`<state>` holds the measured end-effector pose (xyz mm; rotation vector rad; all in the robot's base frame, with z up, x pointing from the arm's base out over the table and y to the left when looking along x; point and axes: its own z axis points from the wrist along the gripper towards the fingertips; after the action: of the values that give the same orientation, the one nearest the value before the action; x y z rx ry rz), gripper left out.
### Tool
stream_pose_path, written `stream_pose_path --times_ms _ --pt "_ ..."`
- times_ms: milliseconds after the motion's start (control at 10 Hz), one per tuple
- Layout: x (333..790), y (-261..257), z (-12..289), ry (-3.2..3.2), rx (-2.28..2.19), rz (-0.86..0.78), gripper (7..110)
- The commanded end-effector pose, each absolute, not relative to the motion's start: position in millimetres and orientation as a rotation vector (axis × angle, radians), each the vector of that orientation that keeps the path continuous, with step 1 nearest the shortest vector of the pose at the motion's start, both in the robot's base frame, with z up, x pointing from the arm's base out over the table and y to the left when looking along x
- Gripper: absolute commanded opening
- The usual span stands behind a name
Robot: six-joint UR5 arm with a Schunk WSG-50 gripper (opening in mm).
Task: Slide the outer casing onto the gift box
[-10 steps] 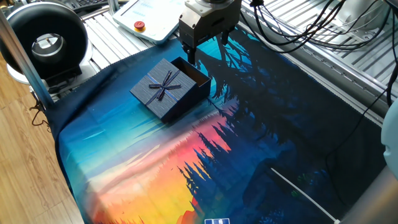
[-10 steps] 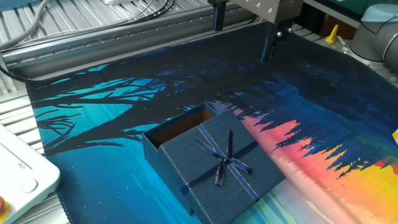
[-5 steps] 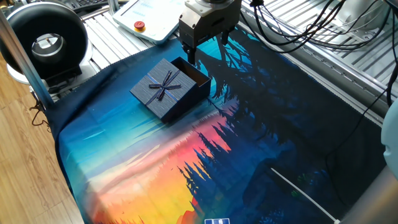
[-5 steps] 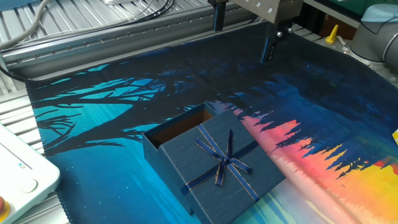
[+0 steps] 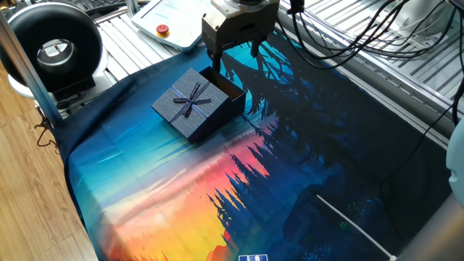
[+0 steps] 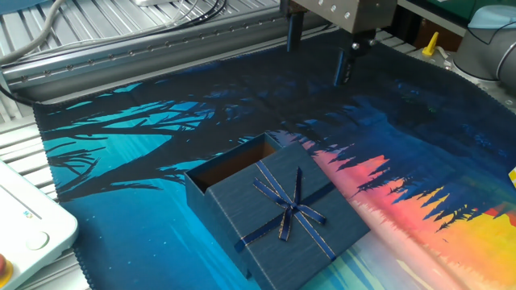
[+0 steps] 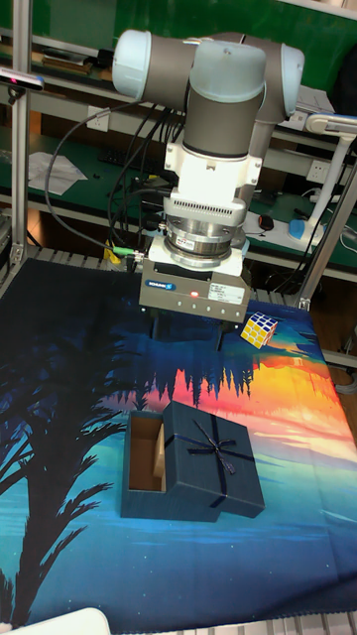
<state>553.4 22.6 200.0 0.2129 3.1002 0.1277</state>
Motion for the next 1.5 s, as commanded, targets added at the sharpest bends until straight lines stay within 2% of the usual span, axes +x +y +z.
stream_pose_path --times_ms 0,500,800,1200,1400 --pt "556 29 202 3.086 0.261 0.169 7" --pt "558 20 201 3.086 0.127 0.111 7" --pt "557 8 200 3.088 -0.143 0.029 7" --pt "533 21 205 3.140 -0.514 0.193 7" --pt "539 38 199 3.067 -0.691 0.313 7"
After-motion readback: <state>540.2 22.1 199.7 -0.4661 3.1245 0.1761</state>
